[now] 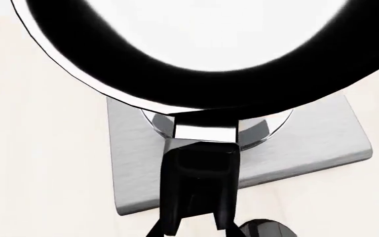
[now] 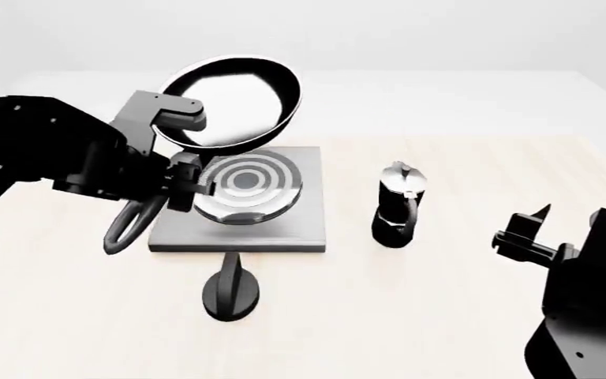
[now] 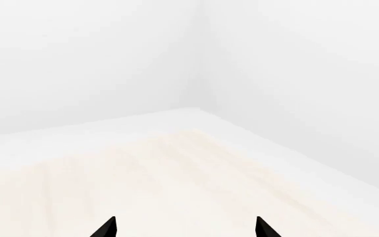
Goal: Turn on the stove and put the frying pan on it.
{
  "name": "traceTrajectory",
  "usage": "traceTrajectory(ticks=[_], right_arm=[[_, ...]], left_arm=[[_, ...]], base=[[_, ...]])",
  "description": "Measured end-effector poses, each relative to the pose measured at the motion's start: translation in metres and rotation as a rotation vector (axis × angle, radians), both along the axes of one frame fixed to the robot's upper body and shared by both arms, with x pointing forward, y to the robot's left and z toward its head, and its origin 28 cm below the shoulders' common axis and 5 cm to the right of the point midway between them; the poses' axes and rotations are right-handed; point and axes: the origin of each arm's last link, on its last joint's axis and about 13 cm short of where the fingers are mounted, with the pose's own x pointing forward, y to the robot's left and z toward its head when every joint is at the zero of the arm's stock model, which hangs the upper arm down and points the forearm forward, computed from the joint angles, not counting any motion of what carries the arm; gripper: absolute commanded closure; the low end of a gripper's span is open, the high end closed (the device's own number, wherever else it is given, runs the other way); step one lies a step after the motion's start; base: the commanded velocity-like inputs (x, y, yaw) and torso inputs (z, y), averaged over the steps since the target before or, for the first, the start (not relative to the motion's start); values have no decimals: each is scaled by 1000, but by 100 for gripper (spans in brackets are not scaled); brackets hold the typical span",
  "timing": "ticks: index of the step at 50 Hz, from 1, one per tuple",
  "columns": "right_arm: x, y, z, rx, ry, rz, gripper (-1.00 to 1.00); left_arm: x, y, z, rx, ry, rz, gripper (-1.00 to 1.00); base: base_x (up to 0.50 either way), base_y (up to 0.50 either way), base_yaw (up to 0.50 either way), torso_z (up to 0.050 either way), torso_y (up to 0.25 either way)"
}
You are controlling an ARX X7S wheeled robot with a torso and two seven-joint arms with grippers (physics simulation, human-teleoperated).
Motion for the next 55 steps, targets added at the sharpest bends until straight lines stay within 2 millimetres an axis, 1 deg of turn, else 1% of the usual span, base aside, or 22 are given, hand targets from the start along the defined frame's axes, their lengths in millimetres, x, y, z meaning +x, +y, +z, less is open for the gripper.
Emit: traceTrajectory(ticks=[21,42,55], right_arm=[[1,1,-1,1,3,10,-100],[1,2,-1,0,1,13,-100],[1,2,-2,1,1,15,-100]], left_arm=[[19,-4,-34,27,42,-26,100],[12,-9,-69,26,102,-31,100],[10,-11,-83,22,125,-33,100]], base=[[0,0,0,1,1],[0,0,0,0,1],[0,0,0,1,2]])
